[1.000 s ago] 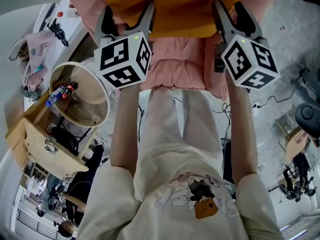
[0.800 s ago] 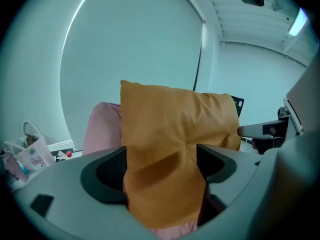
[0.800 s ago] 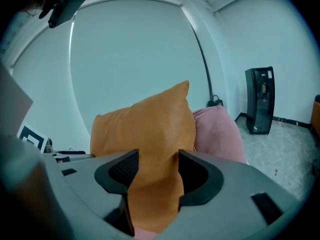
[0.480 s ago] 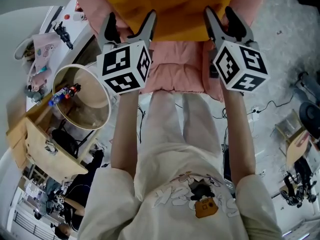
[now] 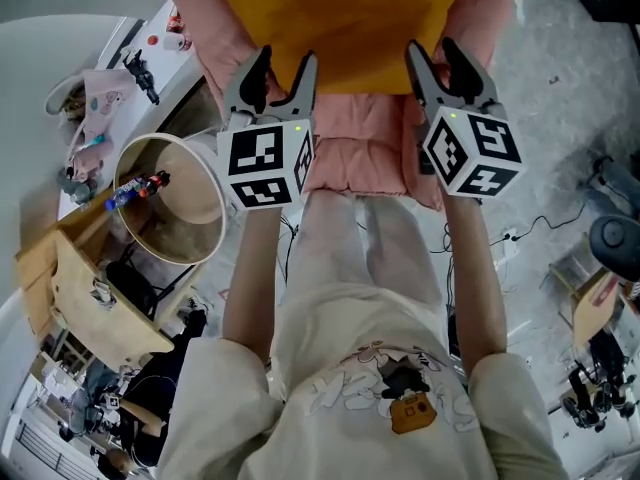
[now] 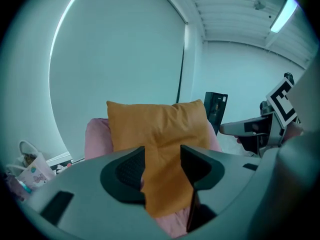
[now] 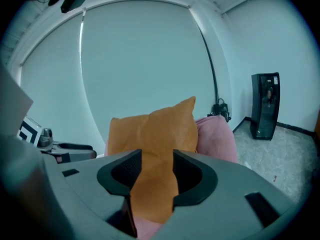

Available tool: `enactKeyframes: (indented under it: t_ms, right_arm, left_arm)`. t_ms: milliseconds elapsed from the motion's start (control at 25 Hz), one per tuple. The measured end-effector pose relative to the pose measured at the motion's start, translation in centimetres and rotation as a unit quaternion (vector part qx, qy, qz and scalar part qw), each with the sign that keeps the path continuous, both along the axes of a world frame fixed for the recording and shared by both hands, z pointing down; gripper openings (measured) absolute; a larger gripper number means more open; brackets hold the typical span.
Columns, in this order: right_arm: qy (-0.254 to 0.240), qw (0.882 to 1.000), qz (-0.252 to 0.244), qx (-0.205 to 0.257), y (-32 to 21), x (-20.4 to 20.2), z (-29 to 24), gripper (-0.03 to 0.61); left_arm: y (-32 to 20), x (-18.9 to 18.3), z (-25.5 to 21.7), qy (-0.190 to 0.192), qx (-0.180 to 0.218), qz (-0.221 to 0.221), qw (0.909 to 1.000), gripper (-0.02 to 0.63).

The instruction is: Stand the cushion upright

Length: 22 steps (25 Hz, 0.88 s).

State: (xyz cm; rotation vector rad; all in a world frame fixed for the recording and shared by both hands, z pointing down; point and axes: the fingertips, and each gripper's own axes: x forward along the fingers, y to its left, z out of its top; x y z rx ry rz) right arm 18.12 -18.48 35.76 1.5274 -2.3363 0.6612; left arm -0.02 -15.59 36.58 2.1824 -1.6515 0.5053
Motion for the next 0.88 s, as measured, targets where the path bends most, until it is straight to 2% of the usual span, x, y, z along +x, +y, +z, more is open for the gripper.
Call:
enactKeyframes:
  t_ms: [80,200,360,480,640,880]
  right_arm:
    - [-0.005,1.0,0.003,0.009,0.6,0.5,-0.8,0.138]
    - [0.007,1.0,-0.001,0.014,2.0,1.1,-1.6,0.127]
    - [0.005,1.0,-0.01,0.011,3.7,1.5,-2.1,0.081]
    - [0.004,1.0,-0.013,0.01,4.9,1.8,-2.6,0.064]
    - [0.014,0.999,-0.023,0.022,6.8,2.1,-3.9,0.038]
    - [0.004,0.999,-0.04,0.035,9.4,1.9,-6.2,0.026]
  left_arm:
    - [0.7,0.4,-0.3,0.0,-0.01,-0.002,0.9999,0.206]
    - [1.9,1.0,-1.0,0.01,-0.019,-0.001,0.9998,0.149]
    - [3.4,1.3,-2.4,0.006,-0.016,-0.002,0.9998,0.01]
    - [4.3,2.0,-3.4,0.009,-0.015,0.001,0.9998,0.006]
    - [6.1,3.9,-4.9,0.037,-0.021,0.01,0.9991,0.006]
    - [9.2,6.3,-7.4,0.048,-0.013,0.014,0.9987,0.006]
